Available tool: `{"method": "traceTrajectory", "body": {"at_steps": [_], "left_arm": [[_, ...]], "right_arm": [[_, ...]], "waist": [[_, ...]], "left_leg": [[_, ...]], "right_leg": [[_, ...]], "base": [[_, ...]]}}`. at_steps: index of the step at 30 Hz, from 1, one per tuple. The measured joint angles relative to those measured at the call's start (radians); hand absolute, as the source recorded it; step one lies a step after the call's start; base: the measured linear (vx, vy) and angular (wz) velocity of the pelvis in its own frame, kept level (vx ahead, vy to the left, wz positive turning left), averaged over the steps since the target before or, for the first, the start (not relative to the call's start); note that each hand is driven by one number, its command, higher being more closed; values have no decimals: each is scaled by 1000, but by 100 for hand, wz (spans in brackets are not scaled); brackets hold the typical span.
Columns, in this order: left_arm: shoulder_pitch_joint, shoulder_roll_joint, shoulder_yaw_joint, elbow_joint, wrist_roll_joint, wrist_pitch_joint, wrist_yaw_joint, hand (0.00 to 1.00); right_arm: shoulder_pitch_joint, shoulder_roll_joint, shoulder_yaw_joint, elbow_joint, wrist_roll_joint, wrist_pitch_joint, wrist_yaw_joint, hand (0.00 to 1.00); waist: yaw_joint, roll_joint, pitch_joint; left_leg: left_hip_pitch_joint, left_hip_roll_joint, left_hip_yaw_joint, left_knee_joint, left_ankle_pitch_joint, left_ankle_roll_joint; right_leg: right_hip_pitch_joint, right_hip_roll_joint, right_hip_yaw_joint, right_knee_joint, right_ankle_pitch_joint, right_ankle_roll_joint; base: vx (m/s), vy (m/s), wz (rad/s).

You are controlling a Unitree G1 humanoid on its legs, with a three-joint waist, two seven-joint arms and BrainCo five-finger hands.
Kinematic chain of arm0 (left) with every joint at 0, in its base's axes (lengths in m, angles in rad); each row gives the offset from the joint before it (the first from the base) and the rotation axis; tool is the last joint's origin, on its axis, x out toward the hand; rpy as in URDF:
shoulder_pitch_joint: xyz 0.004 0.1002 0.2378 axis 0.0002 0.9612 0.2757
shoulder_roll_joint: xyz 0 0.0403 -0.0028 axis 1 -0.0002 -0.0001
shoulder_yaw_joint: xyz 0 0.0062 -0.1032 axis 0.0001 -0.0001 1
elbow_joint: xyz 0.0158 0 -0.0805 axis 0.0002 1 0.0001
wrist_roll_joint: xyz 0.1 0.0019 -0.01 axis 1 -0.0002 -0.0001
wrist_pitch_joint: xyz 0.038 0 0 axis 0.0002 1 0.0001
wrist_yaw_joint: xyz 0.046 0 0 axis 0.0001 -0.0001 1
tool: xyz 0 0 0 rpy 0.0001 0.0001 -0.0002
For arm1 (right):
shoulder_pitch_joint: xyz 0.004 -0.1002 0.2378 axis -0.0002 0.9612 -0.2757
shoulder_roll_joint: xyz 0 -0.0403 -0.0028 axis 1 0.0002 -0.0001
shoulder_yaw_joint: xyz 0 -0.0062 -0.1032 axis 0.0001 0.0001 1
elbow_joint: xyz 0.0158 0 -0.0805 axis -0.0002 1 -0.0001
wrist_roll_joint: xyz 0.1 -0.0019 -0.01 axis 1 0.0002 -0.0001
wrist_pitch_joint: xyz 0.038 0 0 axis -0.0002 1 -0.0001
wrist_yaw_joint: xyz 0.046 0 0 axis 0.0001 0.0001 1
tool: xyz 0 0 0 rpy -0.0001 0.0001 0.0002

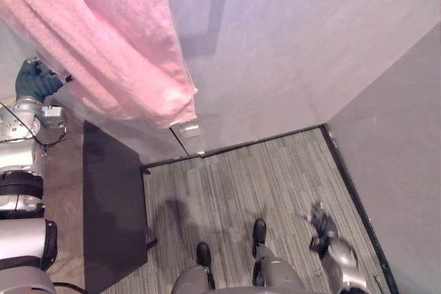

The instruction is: Organize washtable

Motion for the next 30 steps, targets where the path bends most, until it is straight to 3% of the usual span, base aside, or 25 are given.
{"method": "traceTrajectory", "body": {"at_steps": [3,5,8,11,17,24,30], "left_arm": [[-32,0,-27,0,0,0,0,100],[-67,0,-44,1,-1,0,2,100],[-115,-2,-62,1,-3,0,2,100],[-148,-12,-70,1,-21,0,5,100],[-205,-57,-105,1,-22,-5,24,100],[-249,-91,-132,2,-22,-9,45,100],[-305,-117,-161,7,-24,-10,61,100]], "right_arm": [[-125,-52,69,-125,37,-28,1,0],[-272,-132,154,-201,88,-46,9,0],[-470,-231,257,-193,149,-64,25,0],[-637,-279,368,-152,189,-77,21,0],[-977,-289,530,58,236,-75,-20,0],[-1141,-281,592,218,284,-68,-56,0],[-1279,-233,589,365,312,-32,-92,0]], "waist": [[0,-13,9],[8,-26,20],[16,-36,41],[19,-37,56],[26,-35,75],[33,-32,92],[54,-16,113]], "left_leg": [[-6,2,7,9,0,0],[-21,0,19,22,0,0],[-39,-1,21,50,-1,0],[-54,1,19,74,-3,3],[-97,11,6,118,-5,4],[-120,15,-17,138,-5,4],[-150,17,-29,157,-3,4]], "right_leg": [[-5,-3,8,0,9,-4],[-20,-5,27,-1,26,-5],[-27,-9,31,-1,41,-7],[-30,-11,31,-1,48,-7],[-44,-12,24,-1,62,-9],[-46,-10,5,-1,65,-7],[-66,-12,26,-1,98,19]], "base": [[-41,7,-8],[-63,4,-14],[-65,9,-3],[-47,11,2],[-29,19,5],[-4,40,10],[-15,84,3]]}}
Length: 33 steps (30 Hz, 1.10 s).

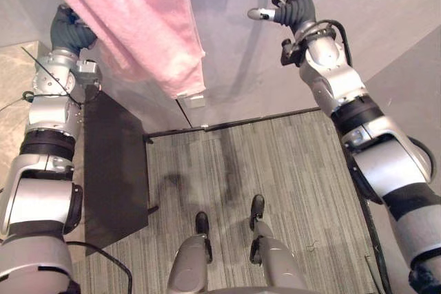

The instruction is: Organize washtable

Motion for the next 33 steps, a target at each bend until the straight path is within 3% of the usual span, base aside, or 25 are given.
{"method": "traceTrajectory", "body": {"at_steps": [5,12,14,19,22,23,29,33], "left_arm": [[-18,-26,-9,30,0,-1,14,100],[-50,-74,-9,35,-11,-1,32,100],[-65,-112,-9,35,-10,-1,45,100],[-82,-147,-9,35,-8,0,50,100],[-83,-165,-8,35,-7,0,52,100],[-83,-173,-8,35,-6,0,54,100],[-84,-191,0,33,-7,0,70,100],[-84,-199,3,34,-5,1,70,100]], "right_arm": [[-57,85,-15,100,1,13,-25,0],[-104,206,-27,158,-6,41,-56,0],[-114,251,-25,159,-8,43,-55,0],[-148,358,-10,159,-10,43,-53,0],[-151,382,2,161,-14,43,-53,0],[-151,389,3,161,-15,43,-53,100],[-152,420,2,162,-26,43,-58,100],[-158,415,-4,163,-63,43,-68,100]], "waist": [[1,7,4],[3,10,5],[25,12,4],[33,15,3],[64,15,3],[75,15,3],[81,16,2],[101,15,1]], "left_leg": [[1,0,-5,-25,9,8],[27,1,-31,-144,86,-6],[49,3,-33,-197,115,-9],[75,8,-57,-281,171,-19],[84,8,-63,-306,193,-25],[84,4,-65,-306,195,-27],[83,-10,-88,-324,211,-24],[83,-33,-92,-324,214,-22]], "right_leg": [[-1,-3,4,0,19,26],[-16,2,1,0,42,39],[-17,7,0,0,42,39],[-16,13,-23,0,42,39],[-16,15,-25,0,42,39],[-14,14,-26,0,42,38],[-10,1,-47,0,41,37],[-7,-13,-56,-1,16,-11]], "base": [[-17,69,5],[0,27,13],[26,2,5],[52,18,18],[42,44,8],[35,70,6],[27,90,12],[31,75,8]]}}
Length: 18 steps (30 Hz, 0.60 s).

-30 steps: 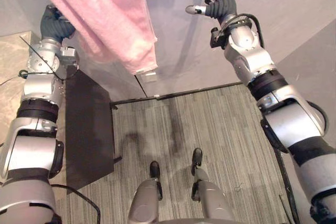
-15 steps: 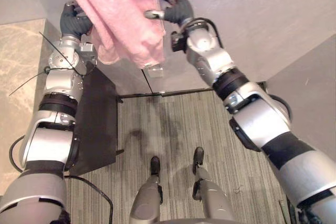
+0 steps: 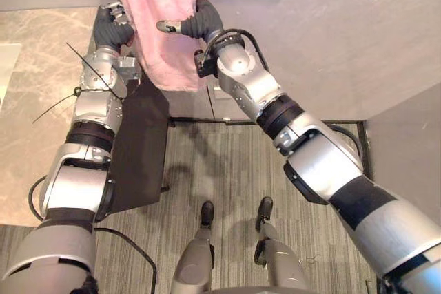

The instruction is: Organize washtable

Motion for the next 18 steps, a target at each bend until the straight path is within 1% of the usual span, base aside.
{"method": "traceTrajectory", "body": {"at_steps": [3,6,8,10,18], "left_arm": [[0,0,2,0,7,0,0,100],[1,0,19,1,8,1,-1,100],[1,7,37,2,8,1,-1,100],[1,10,37,2,8,1,-2,100],[1,10,33,3,10,3,-24,100]], "right_arm": [[-27,-8,-26,30,-32,3,-16,100],[-53,-31,-90,66,-44,7,-28,100],[-69,-60,-134,71,-56,16,-33,100],[-86,-79,-160,91,-60,28,-31,100],[-103,-86,-212,153,-48,51,-9,100]], "waist": [[6,0,0],[8,0,0],[23,0,0],[32,0,0],[20,-1,0]], "left_leg": [[-1,-2,-10,0,4,-2],[2,-4,-25,0,10,-2],[3,-7,-25,0,14,-1],[4,-9,-28,0,17,-3],[2,2,-45,-1,28,-15]], "right_leg": [[3,-5,-9,0,0,0],[16,-6,-21,0,-6,-8],[17,-9,-21,0,-11,-14],[20,-9,-22,0,-22,-25],[22,-4,-27,0,-28,-24]], "base": [[21,61,8],[8,46,17],[5,35,4],[1,2,2],[1,-1,1]]}}
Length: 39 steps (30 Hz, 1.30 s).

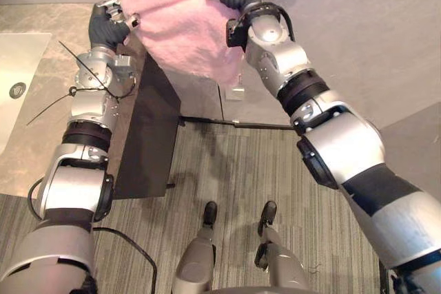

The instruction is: Organize washtable

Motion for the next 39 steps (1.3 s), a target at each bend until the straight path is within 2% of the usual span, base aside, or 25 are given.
{"method": "traceTrajectory", "body": {"at_steps": [7,12,19,21,28,34,39], "left_arm": [[0,0,-7,0,0,0,-1,100],[-1,-1,-19,-1,8,0,-4,100],[-86,0,-81,29,47,1,-22,100],[-102,0,-83,31,47,1,-22,100],[-134,-1,-81,33,47,3,-23,100],[-134,-1,-71,33,47,4,-22,100],[-134,-1,-33,33,47,3,-22,100]], "right_arm": [[-8,-1,-22,22,25,1,4,100],[-26,-18,-25,41,38,20,23,100],[-44,-77,-74,79,106,40,45,100],[-57,-86,-74,80,119,42,46,100],[-69,-103,-74,74,170,57,46,100],[-69,-104,-68,58,175,57,46,100],[-69,-105,-40,32,174,56,62,100]], "waist": [[-10,0,0],[-24,0,0],[-55,0,0],[-71,0,1],[-94,2,4],[-96,25,24],[-95,29,43]], "left_leg": [[-3,-1,-4,0,0,0],[-4,-4,-4,0,0,0],[-43,-8,-6,1,8,6],[-53,-8,-6,1,8,6],[-63,-5,9,4,7,6],[-63,-10,30,2,0,16],[-63,-7,34,1,0,15]], "right_leg": [[0,0,-5,0,0,0],[0,0,-7,0,0,0],[-36,-5,-10,0,4,5],[-47,-4,-9,0,5,6],[-63,-1,4,1,7,8],[-74,-5,31,1,17,23],[-76,-1,36,1,17,23]], "base": [[9,5,2],[3,2,1],[1,3,2],[14,-2,-2],[42,13,-6],[13,40,-7],[0,5,-2]]}}
